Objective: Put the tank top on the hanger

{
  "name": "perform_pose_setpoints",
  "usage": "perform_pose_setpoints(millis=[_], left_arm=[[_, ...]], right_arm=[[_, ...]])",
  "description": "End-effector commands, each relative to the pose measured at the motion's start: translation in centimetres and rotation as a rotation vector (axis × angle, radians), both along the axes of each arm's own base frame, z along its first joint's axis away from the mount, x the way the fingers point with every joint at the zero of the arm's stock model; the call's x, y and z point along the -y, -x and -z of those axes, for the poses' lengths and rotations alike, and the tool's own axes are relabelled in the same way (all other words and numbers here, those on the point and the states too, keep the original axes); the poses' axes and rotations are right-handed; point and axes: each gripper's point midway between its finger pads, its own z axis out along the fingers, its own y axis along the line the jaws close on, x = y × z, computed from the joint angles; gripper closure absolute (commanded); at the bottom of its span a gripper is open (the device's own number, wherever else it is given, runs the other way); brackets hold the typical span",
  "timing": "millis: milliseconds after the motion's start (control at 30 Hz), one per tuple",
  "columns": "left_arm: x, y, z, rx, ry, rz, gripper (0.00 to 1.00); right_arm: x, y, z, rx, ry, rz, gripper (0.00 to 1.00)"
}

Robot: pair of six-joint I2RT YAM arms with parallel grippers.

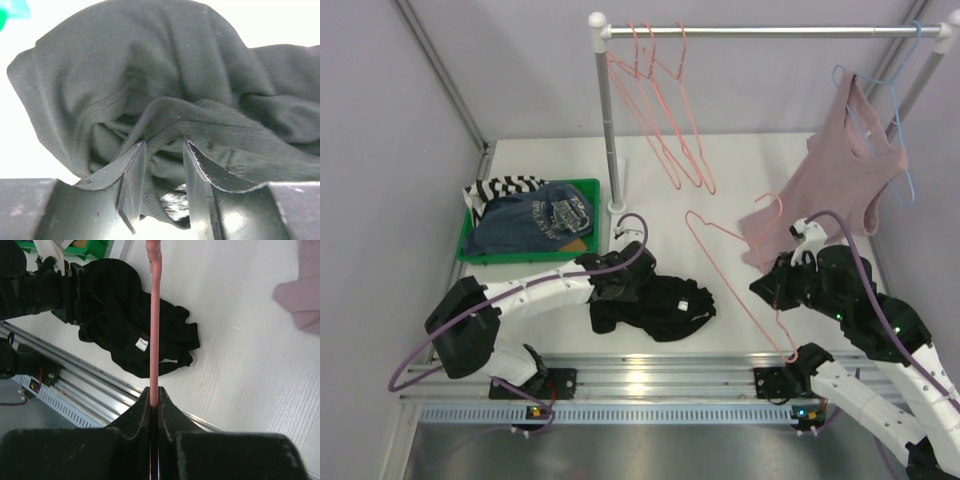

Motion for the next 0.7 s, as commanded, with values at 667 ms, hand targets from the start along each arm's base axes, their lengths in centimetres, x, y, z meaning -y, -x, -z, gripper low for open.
perform_pose_setpoints(millis=[667], left_arm=[[-0.7, -1.7, -1.1, 0.068, -0.115, -0.008, 0.83]], right_arm=[[-0.6, 0.1, -0.7, 0.037, 0.014, -0.069, 1.00]])
